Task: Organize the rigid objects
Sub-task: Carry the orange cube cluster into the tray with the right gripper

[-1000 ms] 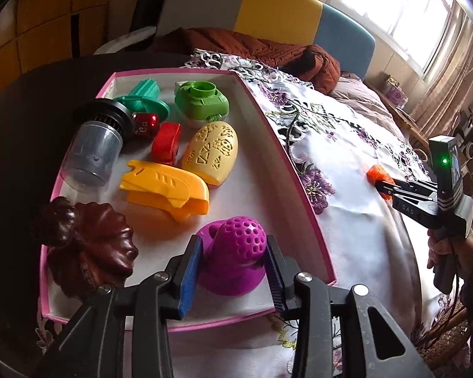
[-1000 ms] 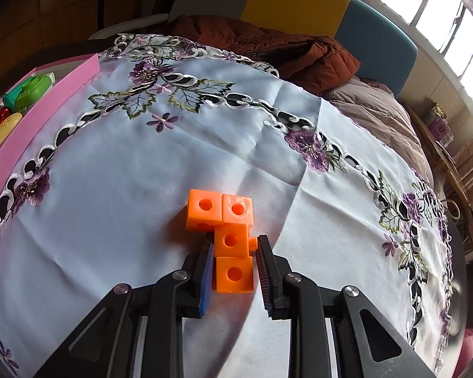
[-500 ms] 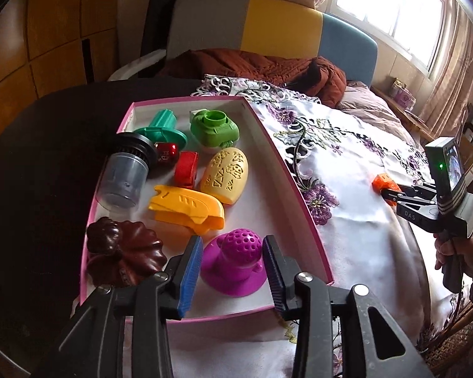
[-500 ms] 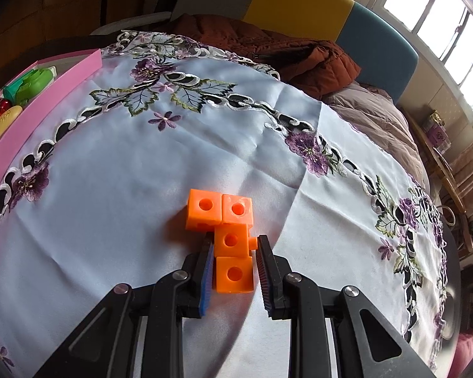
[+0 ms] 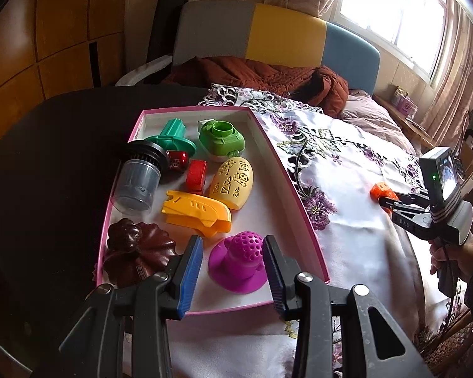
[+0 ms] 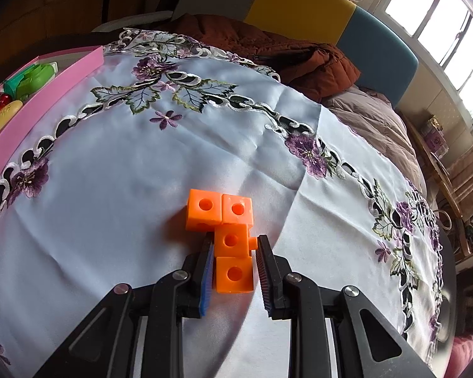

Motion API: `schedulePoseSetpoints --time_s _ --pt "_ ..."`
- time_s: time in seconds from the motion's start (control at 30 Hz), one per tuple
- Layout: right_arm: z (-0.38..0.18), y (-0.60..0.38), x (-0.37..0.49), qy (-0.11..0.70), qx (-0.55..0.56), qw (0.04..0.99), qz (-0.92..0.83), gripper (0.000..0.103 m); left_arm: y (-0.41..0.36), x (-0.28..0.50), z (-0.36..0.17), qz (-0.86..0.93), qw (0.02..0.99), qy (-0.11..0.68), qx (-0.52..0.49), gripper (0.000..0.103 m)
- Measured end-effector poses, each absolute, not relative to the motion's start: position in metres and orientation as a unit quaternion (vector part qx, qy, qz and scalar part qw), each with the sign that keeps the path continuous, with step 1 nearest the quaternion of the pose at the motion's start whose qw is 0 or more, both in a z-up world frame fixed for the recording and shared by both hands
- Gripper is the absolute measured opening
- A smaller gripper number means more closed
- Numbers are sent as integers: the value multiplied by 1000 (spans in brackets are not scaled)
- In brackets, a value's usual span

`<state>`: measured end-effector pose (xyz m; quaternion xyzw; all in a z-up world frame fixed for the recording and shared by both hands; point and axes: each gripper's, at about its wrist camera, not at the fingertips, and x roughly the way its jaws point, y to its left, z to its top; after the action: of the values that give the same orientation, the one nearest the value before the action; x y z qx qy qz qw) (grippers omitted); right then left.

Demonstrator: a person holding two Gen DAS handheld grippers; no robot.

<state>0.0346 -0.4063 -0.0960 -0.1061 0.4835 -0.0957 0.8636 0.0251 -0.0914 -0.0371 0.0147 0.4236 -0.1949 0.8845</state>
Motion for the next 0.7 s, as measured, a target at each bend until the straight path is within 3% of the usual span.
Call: schedulePoseSetpoints --time_s 0.7 --pt "-89 -412 38 499 -69 858 -99 25 -11 31 -10 -125 912 388 -48 39"
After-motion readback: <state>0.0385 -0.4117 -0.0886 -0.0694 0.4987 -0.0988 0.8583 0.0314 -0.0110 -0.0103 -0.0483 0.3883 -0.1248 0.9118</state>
